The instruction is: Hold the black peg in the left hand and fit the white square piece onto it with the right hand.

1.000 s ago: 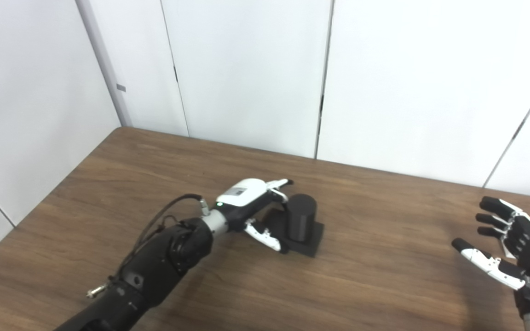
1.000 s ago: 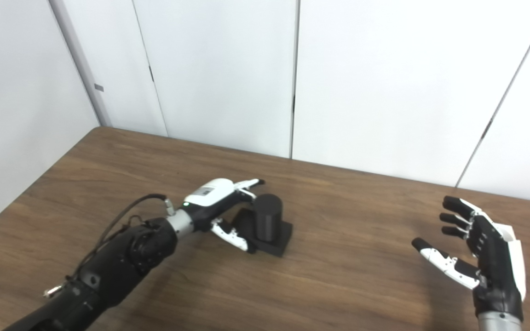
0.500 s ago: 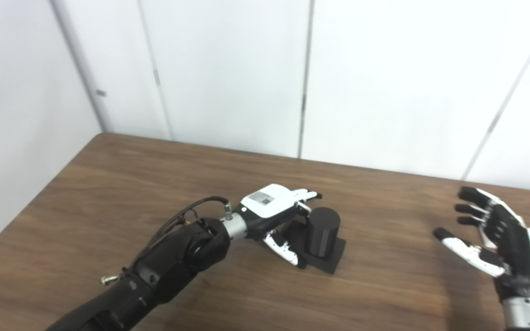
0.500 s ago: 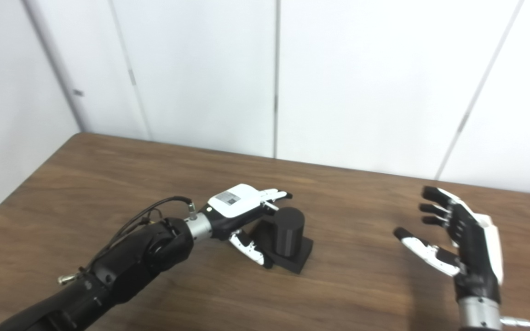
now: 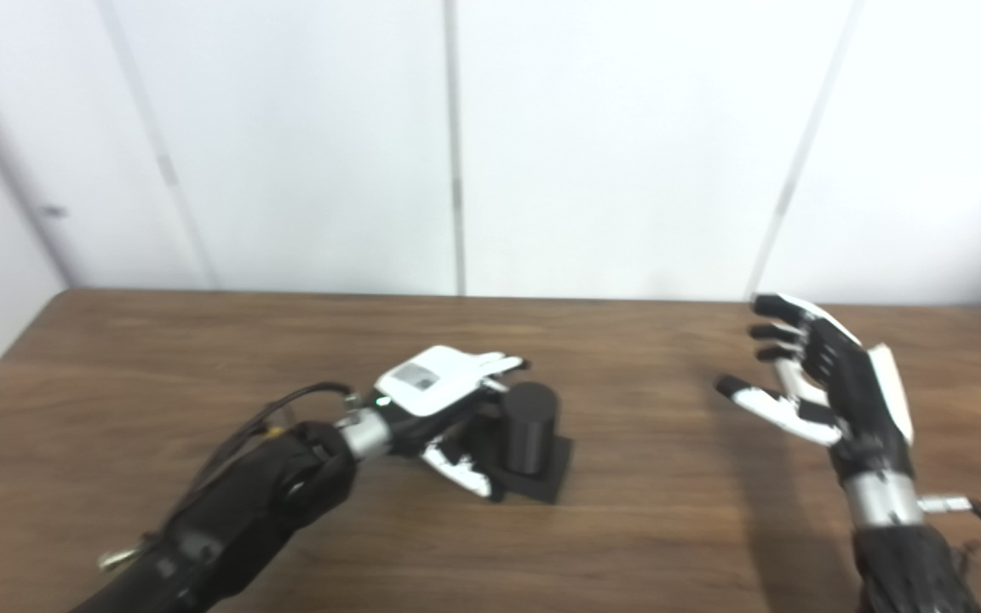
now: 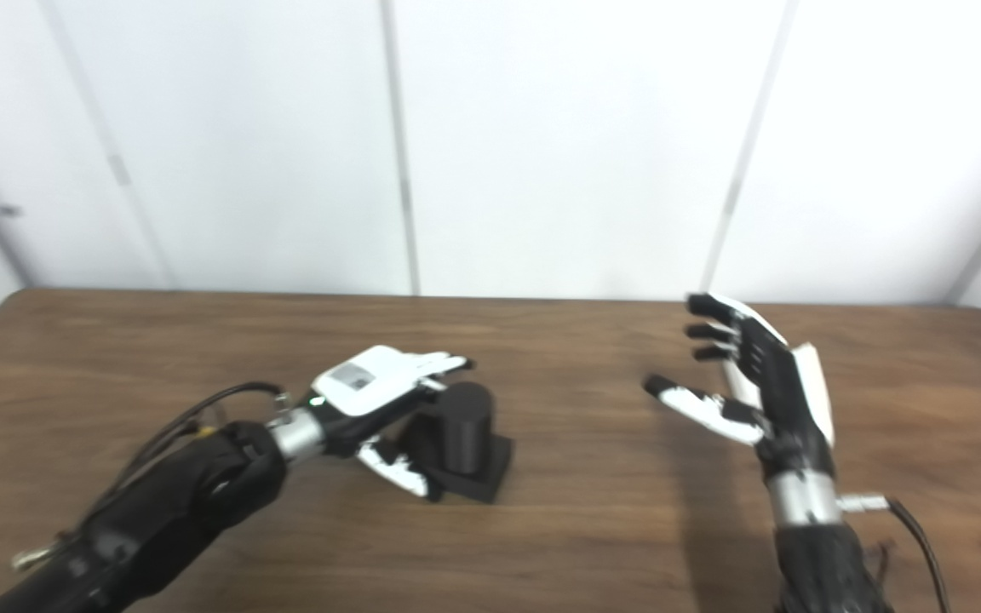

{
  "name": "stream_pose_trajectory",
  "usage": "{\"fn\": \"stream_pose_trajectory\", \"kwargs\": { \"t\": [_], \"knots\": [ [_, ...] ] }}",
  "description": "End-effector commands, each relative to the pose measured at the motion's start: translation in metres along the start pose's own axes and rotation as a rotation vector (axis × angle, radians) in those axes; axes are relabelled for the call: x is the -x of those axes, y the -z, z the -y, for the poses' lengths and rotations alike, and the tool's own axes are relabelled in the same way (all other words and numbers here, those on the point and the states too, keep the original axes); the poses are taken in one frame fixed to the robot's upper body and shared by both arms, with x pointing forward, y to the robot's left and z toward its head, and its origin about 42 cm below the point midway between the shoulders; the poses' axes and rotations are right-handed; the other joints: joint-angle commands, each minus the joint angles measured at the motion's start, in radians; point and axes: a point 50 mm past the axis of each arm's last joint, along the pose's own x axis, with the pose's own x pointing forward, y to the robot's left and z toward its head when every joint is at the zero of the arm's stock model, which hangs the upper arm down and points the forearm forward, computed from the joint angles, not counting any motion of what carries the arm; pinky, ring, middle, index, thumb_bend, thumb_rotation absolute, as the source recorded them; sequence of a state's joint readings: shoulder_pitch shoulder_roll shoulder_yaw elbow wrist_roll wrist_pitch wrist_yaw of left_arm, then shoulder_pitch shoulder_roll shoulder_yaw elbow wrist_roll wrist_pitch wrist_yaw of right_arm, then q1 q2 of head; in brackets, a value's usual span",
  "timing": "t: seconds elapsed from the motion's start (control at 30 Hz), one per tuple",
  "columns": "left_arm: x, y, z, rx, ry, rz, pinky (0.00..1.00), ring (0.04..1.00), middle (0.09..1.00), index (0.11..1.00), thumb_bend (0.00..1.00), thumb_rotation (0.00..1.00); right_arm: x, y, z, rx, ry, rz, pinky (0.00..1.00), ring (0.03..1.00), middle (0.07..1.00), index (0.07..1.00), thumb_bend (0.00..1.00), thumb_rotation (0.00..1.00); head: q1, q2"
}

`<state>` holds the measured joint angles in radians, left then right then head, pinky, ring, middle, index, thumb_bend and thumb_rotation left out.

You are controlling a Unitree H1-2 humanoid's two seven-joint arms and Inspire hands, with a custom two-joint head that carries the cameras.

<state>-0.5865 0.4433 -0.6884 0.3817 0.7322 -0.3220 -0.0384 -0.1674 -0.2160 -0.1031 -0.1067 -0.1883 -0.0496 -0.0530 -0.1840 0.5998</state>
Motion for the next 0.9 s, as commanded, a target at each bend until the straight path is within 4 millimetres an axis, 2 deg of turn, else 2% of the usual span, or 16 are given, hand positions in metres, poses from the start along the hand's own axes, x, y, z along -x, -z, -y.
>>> {"fn": "stream_pose_trajectory", "kwargs": {
  "t": [0.0,0.1,0.17,0.27,0.43,0.6,0.67,0.73,0.87],
  "knots": [
    [0.026,-0.010,0.060,-0.035,0.239,0.028,0.83,0.924,0.936,0.494,0.52,0.07,-0.020,-0.024,0.014,0.066,0.017,0.092,0.60,0.695,0.770,0.752,0.67,0.26,-0.016,-0.007],
    [0.031,-0.008,0.063,-0.035,0.245,0.026,0.83,0.919,0.932,0.494,0.52,0.07,-0.028,-0.030,0.026,0.249,-0.076,0.081,0.64,0.752,0.823,0.801,0.65,0.25,-0.062,-0.030],
    [0.034,-0.006,0.066,-0.032,0.252,0.022,0.83,0.917,0.933,0.494,0.52,0.07,-0.034,-0.037,0.037,0.437,-0.160,0.043,0.67,0.804,0.870,0.847,0.69,0.26,-0.095,-0.046],
    [0.038,-0.004,0.068,-0.021,0.256,0.016,0.83,0.924,0.944,0.494,0.52,0.07,-0.042,-0.048,0.048,0.600,-0.202,0.024,0.64,0.822,0.892,0.847,0.78,0.20,-0.146,-0.070],
    [0.045,0.002,0.071,-0.010,0.241,0.029,0.81,0.906,0.927,0.494,0.52,0.07,-0.055,-0.062,0.061,0.747,-0.185,0.043,0.63,0.802,0.880,0.839,0.80,0.20,-0.221,-0.105],
    [0.049,0.007,0.068,-0.009,0.249,0.024,0.81,0.898,0.915,0.493,0.52,0.06,-0.067,-0.071,0.069,0.811,-0.189,0.017,0.66,0.816,0.891,0.846,0.80,0.19,-0.250,-0.114],
    [0.051,0.008,0.067,-0.002,0.244,0.026,0.80,0.893,0.908,0.493,0.52,0.06,-0.072,-0.074,0.072,0.889,-0.235,-0.031,0.71,0.858,0.923,0.869,0.82,0.21,-0.254,-0.113],
    [0.052,0.010,0.067,0.002,0.241,0.028,0.80,0.891,0.907,0.492,0.52,0.06,-0.078,-0.077,0.075,0.975,-0.279,-0.090,0.83,0.928,0.975,0.901,0.86,0.21,-0.260,-0.115],
    [0.054,0.012,0.066,-0.009,0.244,0.029,0.80,0.892,0.911,0.493,0.52,0.06,-0.090,-0.076,0.076,1.084,-0.314,-0.176,0.88,0.981,0.999,0.903,0.93,0.15,-0.267,-0.121]
  ]
}}
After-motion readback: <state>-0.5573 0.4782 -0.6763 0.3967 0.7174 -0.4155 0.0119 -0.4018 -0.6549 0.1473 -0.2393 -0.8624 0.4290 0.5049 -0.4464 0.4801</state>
